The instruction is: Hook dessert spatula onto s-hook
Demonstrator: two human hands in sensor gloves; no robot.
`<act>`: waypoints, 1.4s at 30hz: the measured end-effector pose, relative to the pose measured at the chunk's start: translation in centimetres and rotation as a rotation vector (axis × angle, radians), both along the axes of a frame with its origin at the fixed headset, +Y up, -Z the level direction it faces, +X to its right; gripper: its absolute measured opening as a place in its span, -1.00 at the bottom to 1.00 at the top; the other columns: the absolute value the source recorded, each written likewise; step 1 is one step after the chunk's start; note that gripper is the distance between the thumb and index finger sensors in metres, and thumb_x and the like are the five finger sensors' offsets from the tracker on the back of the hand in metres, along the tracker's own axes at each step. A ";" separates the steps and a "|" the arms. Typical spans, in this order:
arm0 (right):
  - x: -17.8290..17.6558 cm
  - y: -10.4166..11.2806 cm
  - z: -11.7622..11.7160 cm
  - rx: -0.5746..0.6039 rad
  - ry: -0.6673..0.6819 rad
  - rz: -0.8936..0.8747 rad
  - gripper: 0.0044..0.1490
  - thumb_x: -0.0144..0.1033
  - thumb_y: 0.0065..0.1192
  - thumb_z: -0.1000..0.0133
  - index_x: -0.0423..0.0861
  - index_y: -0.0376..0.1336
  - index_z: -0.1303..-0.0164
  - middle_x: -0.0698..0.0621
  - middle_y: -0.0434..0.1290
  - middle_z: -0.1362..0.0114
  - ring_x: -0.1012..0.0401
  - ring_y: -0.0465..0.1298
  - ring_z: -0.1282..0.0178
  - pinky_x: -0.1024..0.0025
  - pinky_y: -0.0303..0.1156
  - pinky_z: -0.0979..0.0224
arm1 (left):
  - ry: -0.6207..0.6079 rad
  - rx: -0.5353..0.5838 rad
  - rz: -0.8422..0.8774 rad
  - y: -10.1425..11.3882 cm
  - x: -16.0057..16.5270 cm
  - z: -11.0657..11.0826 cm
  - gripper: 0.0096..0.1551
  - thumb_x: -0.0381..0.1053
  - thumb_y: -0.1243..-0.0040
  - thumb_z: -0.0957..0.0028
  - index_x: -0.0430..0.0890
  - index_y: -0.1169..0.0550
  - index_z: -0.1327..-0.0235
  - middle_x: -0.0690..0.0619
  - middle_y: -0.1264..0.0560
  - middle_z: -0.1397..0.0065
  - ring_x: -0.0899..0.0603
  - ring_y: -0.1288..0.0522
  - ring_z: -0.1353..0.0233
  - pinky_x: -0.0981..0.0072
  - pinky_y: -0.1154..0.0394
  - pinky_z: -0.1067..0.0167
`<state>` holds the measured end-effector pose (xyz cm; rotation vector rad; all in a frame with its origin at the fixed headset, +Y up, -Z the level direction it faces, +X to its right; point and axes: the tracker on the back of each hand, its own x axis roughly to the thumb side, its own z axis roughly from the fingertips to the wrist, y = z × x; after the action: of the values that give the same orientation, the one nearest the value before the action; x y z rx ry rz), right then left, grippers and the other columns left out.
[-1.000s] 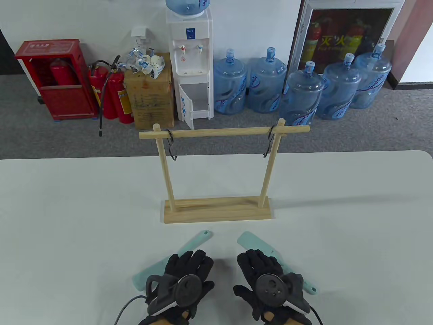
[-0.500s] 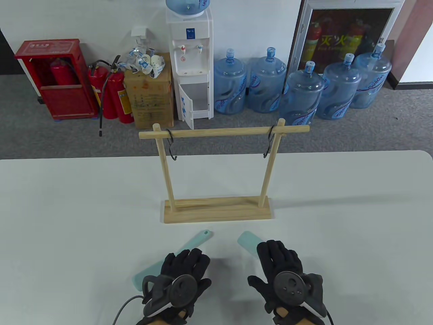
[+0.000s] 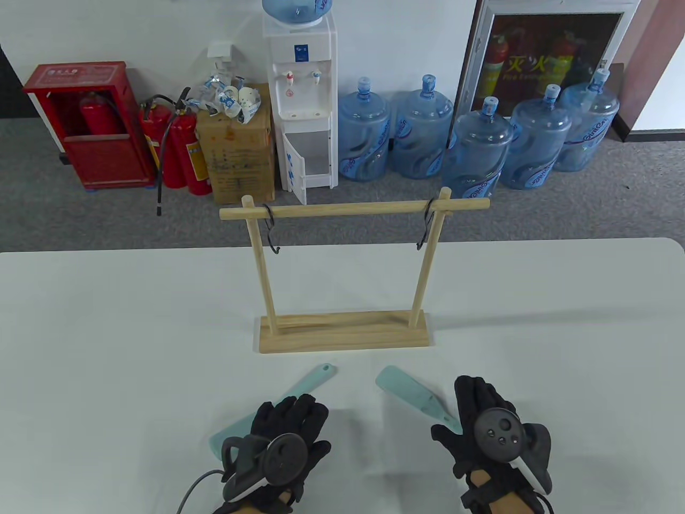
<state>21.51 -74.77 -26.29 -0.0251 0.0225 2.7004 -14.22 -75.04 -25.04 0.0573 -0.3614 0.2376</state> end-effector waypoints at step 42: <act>-0.2 -0.3 0.1 0.150 -0.021 -0.080 -0.31 -0.18 0.27 -0.01 -0.15 0.28 -0.36 -0.15 0.38 -0.31 -0.05 0.51 -0.13 -0.19 0.24 -0.35 | 0.043 -0.023 0.018 -0.1 -0.8 -0.1 -0.22 0.36 -0.05 -0.01 0.17 -0.33 -0.53 0.03 -0.30 -0.72 -0.34 -0.29 -0.64 -0.40 -0.05 -0.53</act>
<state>21.30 -75.10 -26.19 -0.0075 -0.1812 2.6139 -15.05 -75.10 -25.18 0.0429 -0.3153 0.2580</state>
